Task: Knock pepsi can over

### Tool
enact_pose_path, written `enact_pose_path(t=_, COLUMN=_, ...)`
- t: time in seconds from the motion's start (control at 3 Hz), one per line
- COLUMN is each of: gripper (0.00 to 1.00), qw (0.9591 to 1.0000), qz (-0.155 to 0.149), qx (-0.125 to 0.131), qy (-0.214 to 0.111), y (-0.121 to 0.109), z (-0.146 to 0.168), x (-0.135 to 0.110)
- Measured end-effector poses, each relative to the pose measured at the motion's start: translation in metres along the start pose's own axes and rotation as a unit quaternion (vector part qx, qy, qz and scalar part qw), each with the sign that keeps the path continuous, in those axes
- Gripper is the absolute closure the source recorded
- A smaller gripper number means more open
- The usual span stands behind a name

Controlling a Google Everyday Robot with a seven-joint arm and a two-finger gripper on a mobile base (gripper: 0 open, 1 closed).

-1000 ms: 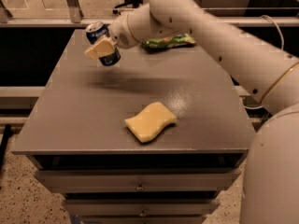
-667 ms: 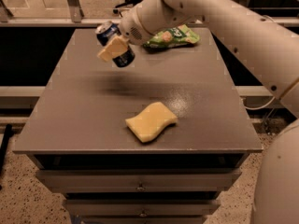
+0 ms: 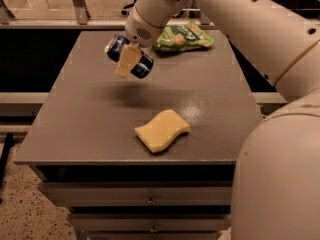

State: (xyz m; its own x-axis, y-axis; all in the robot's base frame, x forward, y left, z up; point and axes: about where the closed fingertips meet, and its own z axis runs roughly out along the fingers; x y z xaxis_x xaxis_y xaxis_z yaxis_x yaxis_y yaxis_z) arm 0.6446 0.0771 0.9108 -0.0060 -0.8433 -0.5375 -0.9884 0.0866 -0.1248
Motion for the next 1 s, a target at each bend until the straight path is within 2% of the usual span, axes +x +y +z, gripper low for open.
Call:
enact_pose_path(t=0.33, gripper=0.88, qw=0.9983, qz=-0.022, qx=-0.032, qy=0.044, y=0.005, z=0.019, x=0.002)
enact_pose_path(t=0.67, gripper=0.68, qw=0.9962, qz=-0.033, qx=-0.052, qy=0.062, y=0.008, z=0.037, x=0.001)
enact_pose_path(t=1.0, gripper=0.37, qw=0.9943, qz=-0.041, qx=-0.067, qy=0.071, y=0.012, z=0.053, x=-0.001)
